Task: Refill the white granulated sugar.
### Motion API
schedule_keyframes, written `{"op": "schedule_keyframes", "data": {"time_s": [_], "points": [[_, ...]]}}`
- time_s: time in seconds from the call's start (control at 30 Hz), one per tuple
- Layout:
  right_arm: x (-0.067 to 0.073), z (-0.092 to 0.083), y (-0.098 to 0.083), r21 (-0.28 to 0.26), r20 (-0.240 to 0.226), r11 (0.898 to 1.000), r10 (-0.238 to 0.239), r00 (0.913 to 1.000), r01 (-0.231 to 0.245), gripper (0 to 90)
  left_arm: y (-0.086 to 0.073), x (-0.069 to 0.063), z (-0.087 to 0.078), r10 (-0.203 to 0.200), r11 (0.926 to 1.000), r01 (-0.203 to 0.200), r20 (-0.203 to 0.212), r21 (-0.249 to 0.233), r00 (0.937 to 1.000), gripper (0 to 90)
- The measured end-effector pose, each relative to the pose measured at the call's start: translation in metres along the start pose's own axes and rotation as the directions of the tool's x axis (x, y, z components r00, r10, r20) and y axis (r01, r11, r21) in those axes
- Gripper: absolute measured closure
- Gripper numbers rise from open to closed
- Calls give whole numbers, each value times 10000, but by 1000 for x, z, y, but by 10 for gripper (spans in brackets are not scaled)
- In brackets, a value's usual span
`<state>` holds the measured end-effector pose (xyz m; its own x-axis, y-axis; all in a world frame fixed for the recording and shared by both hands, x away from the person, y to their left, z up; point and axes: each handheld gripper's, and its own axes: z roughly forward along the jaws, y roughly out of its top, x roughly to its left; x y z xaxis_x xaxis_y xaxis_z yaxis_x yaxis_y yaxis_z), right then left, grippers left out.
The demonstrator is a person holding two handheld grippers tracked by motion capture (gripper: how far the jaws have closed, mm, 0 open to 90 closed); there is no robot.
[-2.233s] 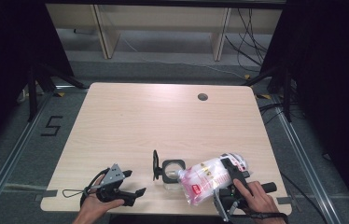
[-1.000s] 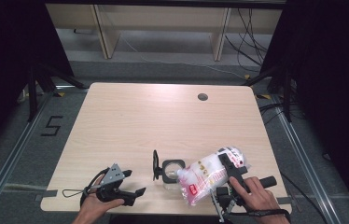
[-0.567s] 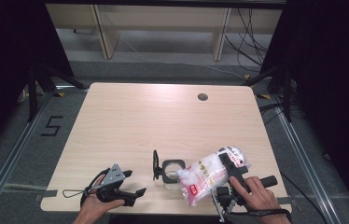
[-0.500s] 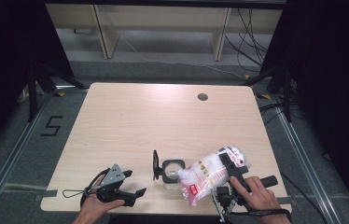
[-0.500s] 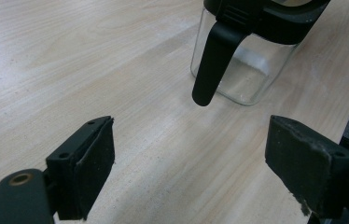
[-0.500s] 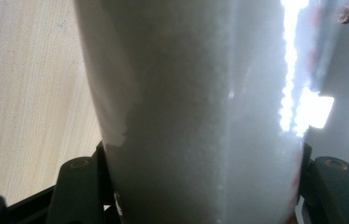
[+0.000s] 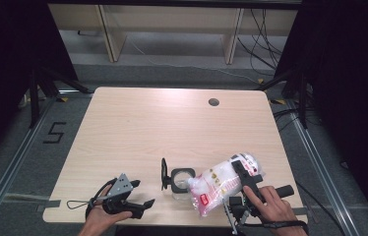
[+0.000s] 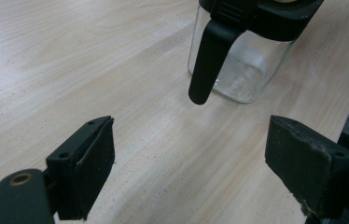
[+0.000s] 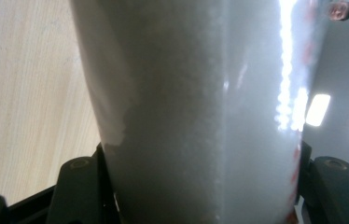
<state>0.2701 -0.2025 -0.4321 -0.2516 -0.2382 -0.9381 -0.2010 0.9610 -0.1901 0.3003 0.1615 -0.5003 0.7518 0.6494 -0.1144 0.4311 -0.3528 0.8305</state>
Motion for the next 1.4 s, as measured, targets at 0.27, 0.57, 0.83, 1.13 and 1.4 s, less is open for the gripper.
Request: {"op": "schedule_keyframes", "data": {"time_s": [0.27,0.57,0.83,1.13,1.4], "points": [[0,3,-2,-193,-44,9994,-292,9996,292,388,-1,-1,1,-165,9999,165,27,-19,9999,154],[1,5,-4,-379,40,9992,-145,9999,147,388,-1,-2,1,-116,9999,116,9,-30,9999,154],[0,3,-3,-108,-171,9999,-32,9998,30,388,-1,1,-1,140,9997,-138,-97,195,9999,154],[3,6,-5,-375,-26,9992,135,9999,-136,388,-1,1,-1,273,9995,-271,-94,186,9996,154],[6,7,-4,-450,-24,9981,411,9992,-412,389,-1,0,-1,104,9999,-104,-57,23,9999,154]]}}
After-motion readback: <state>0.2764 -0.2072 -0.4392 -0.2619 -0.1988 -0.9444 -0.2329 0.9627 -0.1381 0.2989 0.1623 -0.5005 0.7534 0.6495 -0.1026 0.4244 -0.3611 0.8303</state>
